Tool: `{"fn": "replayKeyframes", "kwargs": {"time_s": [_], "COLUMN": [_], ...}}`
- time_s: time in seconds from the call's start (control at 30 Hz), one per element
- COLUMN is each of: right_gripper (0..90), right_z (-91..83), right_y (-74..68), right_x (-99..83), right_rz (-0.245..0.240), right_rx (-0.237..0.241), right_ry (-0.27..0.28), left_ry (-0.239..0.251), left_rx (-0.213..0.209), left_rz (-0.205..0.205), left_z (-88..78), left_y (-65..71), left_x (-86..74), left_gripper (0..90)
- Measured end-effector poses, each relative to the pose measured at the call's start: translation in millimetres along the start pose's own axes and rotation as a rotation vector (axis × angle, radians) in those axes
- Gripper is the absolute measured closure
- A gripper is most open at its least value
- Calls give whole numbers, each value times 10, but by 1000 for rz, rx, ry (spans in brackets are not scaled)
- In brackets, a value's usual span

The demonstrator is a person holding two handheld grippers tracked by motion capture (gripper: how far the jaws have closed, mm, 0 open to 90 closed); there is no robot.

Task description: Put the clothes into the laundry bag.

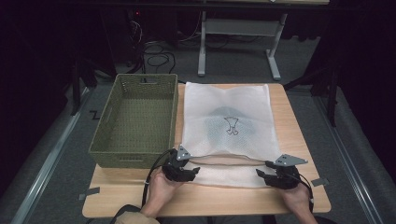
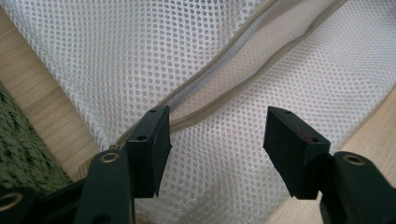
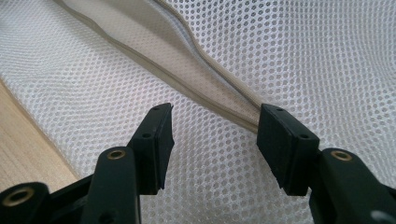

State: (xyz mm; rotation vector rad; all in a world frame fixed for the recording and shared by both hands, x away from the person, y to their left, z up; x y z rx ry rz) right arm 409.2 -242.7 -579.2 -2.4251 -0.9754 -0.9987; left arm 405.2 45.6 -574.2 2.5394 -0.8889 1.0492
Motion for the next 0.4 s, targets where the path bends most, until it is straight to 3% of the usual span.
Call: {"fn": "replayKeyframes", "kwargs": {"time_s": [0.4], "right_gripper": [467], "right_z": [-21], "right_y": [-8], "right_x": [5], "right_rz": [-2], "right_rx": [2], "right_ry": [16], "left_ry": [2], "left_rx": [0], "left_rz": [2], "left_z": [-12], "left_y": [5], "left_x": [9], "left_gripper": [410]}}
Point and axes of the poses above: each handheld gripper's, and its own axes: z roughly forward along the jaws, x roughly out of its top, y roughly to its right, the point moved 9 cm from there along z, roughly forward along the jaws, and after that the axes turned 6 degrees about x, right-handed, at the moved point
